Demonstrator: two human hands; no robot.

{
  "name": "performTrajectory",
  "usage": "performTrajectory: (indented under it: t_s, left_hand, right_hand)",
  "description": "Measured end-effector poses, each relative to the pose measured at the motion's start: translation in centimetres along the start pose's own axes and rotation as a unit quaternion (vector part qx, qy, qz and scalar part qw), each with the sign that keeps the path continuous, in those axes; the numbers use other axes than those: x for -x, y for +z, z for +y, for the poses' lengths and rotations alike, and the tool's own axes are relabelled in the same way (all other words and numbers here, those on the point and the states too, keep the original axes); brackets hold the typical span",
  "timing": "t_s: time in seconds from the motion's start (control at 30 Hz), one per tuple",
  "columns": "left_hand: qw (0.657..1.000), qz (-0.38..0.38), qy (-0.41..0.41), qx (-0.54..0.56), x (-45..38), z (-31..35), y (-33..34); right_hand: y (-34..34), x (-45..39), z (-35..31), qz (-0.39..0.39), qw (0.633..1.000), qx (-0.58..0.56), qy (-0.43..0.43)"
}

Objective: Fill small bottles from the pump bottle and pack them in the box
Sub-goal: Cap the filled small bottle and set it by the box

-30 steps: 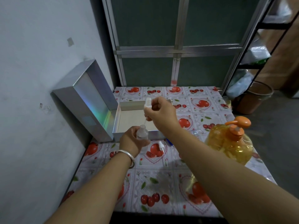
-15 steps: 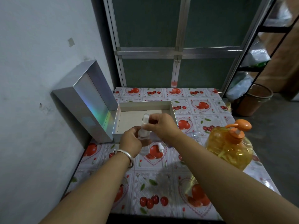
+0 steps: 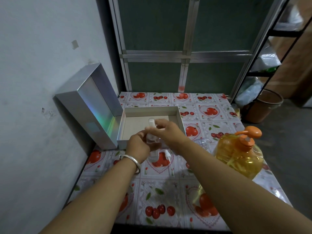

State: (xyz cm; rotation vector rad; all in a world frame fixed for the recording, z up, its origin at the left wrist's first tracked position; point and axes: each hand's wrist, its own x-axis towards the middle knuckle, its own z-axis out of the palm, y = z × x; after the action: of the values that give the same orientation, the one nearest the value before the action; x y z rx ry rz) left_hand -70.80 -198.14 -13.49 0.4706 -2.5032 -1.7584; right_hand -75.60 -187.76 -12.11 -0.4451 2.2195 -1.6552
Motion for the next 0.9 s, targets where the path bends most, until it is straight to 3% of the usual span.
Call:
performTrajectory:
  t_s: [0.07,0.17,0.3,0.47,0.6,0.73,0.9]
  left_hand:
    - [1.000,0.011,0.001,-0.010,-0.3,0.2,-0.2]
    - [1.000,0.013,-0.005,-0.020,-0.6,0.4,-0.1]
    - [1.000,0.014,-0.018,0.009,-0.8,0.5,-0.3]
    - [1.000,0.006,-0.011,0.020,-0.9,0.8,-0.4]
    - [0.999,0.011,-0.013,0.029,-1.2,0.7,-0.6]
    - [0.999,0.012,-0.018,0.050,-1.3,0.6,-0.4]
    - [0.997,0.022,-0.026,0.066,-1.3,0.5,-0.5]
  right_hand:
    - [-0.2,0.2,0.2,0.009,0.999,-0.038,0.002]
    - [0.4,0.1,0.3,0.065,0.998,0.016,-0.003]
    - [0.0,-0.2,0.5,0.016,0.997,-0.068,-0.012]
    - [0.4,-0.3,0.6,0.066,0.995,-0.070,-0.001]
    - [0.1,-0.4,0.6,0.032,0.993,-0.109,-0.015]
    - [0.8,-0.7,0.7,0.094,0.991,-0.096,-0.007]
    - [0.9,-0.6,0.5,0.065,0.991,-0.115,-0.005]
